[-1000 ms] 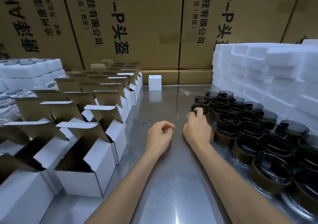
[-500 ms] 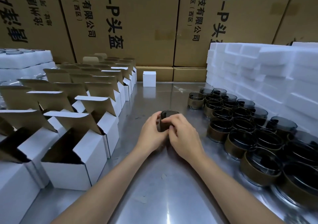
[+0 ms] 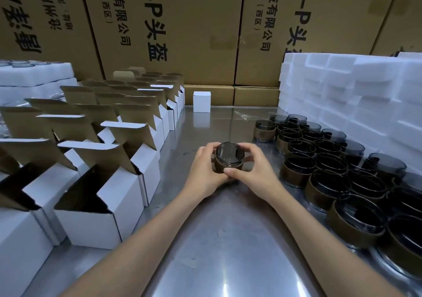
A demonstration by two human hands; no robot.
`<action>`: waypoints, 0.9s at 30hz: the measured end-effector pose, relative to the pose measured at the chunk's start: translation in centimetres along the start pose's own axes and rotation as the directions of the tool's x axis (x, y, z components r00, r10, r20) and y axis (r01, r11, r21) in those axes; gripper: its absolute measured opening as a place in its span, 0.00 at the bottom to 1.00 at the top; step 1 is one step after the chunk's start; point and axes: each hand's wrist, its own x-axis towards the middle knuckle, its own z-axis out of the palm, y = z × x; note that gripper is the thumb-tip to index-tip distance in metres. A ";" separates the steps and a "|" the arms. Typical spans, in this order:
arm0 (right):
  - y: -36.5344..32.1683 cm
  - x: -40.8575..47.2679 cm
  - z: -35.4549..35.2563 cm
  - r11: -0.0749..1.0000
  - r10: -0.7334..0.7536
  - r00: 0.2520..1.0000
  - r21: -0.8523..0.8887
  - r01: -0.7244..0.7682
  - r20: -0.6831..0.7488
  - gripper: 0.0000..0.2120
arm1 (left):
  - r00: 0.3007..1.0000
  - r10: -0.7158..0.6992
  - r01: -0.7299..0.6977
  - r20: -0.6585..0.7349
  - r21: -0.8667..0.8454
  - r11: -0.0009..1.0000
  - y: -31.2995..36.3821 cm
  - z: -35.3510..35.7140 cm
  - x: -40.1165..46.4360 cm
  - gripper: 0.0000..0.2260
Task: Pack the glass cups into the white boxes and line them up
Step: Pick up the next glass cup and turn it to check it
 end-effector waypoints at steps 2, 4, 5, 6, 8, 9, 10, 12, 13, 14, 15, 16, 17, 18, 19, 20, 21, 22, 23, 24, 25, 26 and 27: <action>0.1 0.0 0.0 0.998 -0.022 1.000 0.052 0.023 -0.019 0.29 | 0.999 0.042 -0.041 0.011 -0.035 0.999 0.1 0.0 0.0 0.29; 0.0 -0.1 0.1 0.997 -0.036 0.999 0.067 0.037 -0.019 0.31 | 0.997 0.077 -0.076 0.013 -0.048 0.996 0.1 0.1 0.0 0.29; 0.0 -0.1 0.1 0.997 -0.044 0.999 0.063 0.045 -0.020 0.31 | 0.996 0.091 -0.091 0.005 -0.042 0.995 0.1 0.1 0.0 0.29; -0.1 -0.1 0.1 0.997 -0.052 0.998 0.060 0.054 -0.023 0.31 | 0.995 0.100 -0.100 -0.005 -0.038 0.994 0.0 0.1 0.0 0.29; -0.2 -0.1 0.1 0.995 -0.082 0.996 0.055 0.084 -0.036 0.32 | 0.994 0.110 -0.111 -0.023 -0.044 0.993 0.0 0.1 0.1 0.31; -0.3 0.0 0.1 0.993 -0.105 0.994 0.043 0.107 -0.041 0.32 | 0.993 0.116 -0.117 -0.029 -0.049 0.992 0.0 0.2 0.1 0.31; -0.4 0.0 0.1 0.992 -0.125 0.991 0.024 0.126 -0.040 0.33 | 0.992 0.120 -0.122 -0.035 -0.050 0.991 0.1 0.2 0.1 0.32; -0.4 0.0 0.2 0.990 -0.142 0.989 -0.007 0.142 -0.029 0.33 | 0.992 0.117 -0.119 -0.046 -0.052 0.991 0.1 0.2 0.1 0.32; -0.5 0.0 0.2 0.990 -0.142 0.990 -0.013 0.141 -0.023 0.33 | 0.993 0.111 -0.114 -0.048 -0.060 0.992 0.1 0.1 0.1 0.32; -0.5 0.0 0.1 0.990 -0.139 0.990 -0.017 0.138 -0.019 0.33 | 0.993 0.106 -0.109 -0.047 -0.067 0.992 0.2 0.1 0.1 0.32; -0.4 0.0 0.1 0.991 -0.136 0.991 -0.018 0.135 -0.017 0.33 | 0.994 0.102 -0.105 -0.042 -0.071 0.992 0.2 0.1 0.0 0.32; -0.4 0.0 0.1 0.991 -0.135 0.991 -0.013 0.135 -0.018 0.33 | 0.994 0.100 -0.102 -0.037 -0.069 0.992 0.1 0.1 0.0 0.32; -0.4 0.0 0.1 0.991 -0.136 0.991 -0.004 0.136 -0.021 0.33 | 0.995 0.100 -0.101 -0.028 -0.065 0.993 0.2 0.1 0.0 0.32; -0.5 0.0 0.1 0.991 -0.135 0.990 0.008 0.135 -0.029 0.32 | 0.995 0.103 -0.103 -0.013 -0.070 0.992 0.2 0.1 0.0 0.32; -0.5 0.0 0.0 0.991 -0.130 0.991 0.022 0.131 -0.043 0.31 | 0.994 0.105 -0.103 0.013 -0.095 0.990 0.2 0.1 0.0 0.33; -0.6 0.0 0.0 0.992 -0.114 0.991 0.043 0.117 -0.065 0.30 | 0.993 0.105 -0.097 0.050 -0.140 0.985 0.2 0.0 0.0 0.35; -0.7 0.0 0.0 0.993 -0.085 0.992 0.074 0.092 -0.093 0.28 | 0.990 0.101 -0.082 0.095 -0.189 0.979 0.2 -0.1 -0.1 0.38; -0.8 0.1 -0.1 0.992 -0.043 0.991 0.116 0.057 -0.123 0.25 | 0.986 0.094 -0.063 0.134 -0.223 0.973 0.2 -0.2 -0.1 0.41; -0.8 0.1 -0.2 0.985 0.008 0.989 0.169 0.018 -0.147 0.22 | 0.984 0.087 -0.048 0.157 -0.236 0.970 0.3 -0.2 -0.1 0.42; -0.9 0.2 -0.3 0.975 0.060 0.986 0.222 -0.024 -0.157 0.20 | 0.984 0.083 -0.044 0.155 -0.240 0.970 0.3 -0.3 -0.1 0.40; -1.0 0.3 -0.3 0.964 0.108 0.982 0.259 -0.065 -0.152 0.17 | 0.987 0.084 -0.048 0.138 -0.245 0.968 0.4 -0.2 -0.1 0.35; -1.2 0.3 -0.4 0.951 0.144 0.980 0.294 -0.098 -0.138 0.16 | 0.989 0.082 -0.049 0.119 -0.257 0.965 0.5 -0.3 0.0 0.31; -1.3 0.2 -0.5 0.936 0.164 0.979 0.333 -0.116 -0.118 0.16 | 0.992 0.066 -0.034 0.106 -0.277 0.960 0.6 -0.3 0.0 0.26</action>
